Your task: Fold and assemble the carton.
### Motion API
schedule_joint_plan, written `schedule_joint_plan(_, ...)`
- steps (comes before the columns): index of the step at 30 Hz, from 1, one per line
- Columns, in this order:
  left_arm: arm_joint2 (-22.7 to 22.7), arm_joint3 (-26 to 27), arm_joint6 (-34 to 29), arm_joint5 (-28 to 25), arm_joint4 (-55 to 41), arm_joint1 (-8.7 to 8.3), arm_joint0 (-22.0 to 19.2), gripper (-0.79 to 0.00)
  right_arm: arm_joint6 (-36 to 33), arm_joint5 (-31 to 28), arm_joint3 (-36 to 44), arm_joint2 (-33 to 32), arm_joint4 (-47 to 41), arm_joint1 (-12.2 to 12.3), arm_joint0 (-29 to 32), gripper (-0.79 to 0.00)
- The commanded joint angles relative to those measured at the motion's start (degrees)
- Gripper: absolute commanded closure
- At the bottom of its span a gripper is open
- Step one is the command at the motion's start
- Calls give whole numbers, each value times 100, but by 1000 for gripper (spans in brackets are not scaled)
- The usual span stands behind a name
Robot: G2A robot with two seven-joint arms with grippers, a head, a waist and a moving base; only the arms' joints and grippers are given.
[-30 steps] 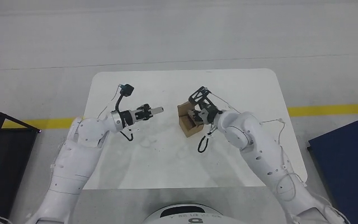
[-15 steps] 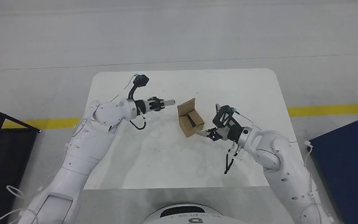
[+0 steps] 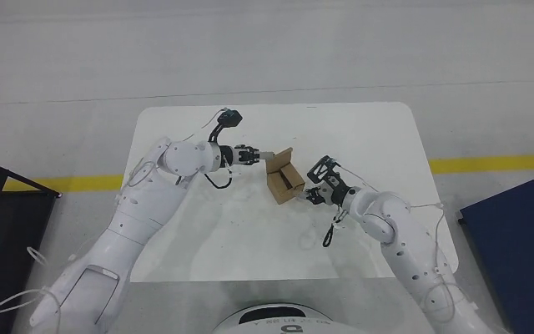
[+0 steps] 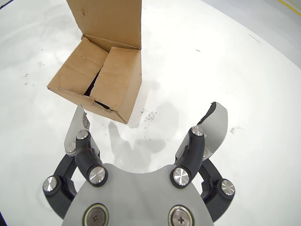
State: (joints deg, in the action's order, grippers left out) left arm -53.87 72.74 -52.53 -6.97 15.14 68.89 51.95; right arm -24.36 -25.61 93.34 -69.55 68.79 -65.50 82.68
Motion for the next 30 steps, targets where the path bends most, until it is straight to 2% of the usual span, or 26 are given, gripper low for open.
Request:
schedule_joint_plan(1,102,-28,-132,-51,-98,26,-4,-785,-28,29,-107,87,-20,-18,-97,-785)
schedule_joint_plan(8,387,-119,-458,-65,-70,90,-107,-785,-2,-125,-287,255,-105,-40,-241,-785)
schedule_joint_plan(14,554,-238,-539,-5,69,131,-181,-785,328,-1424,-99,-35,-185,98,1,-785)
schedule_joint_plan(19,699,-309,-646,6,118,172,-246,-785,886,-1938,176,-549,-263,223,401,-785)
schedule_joint_plan(24,794,-370,-678,7,142,208,-297,-785,1101,-1559,188,-753,-332,245,531,-785)
schedule_joint_plan(30,872,-424,-736,2,218,229,-328,-785,751,-993,-45,-399,-270,181,192,-785)
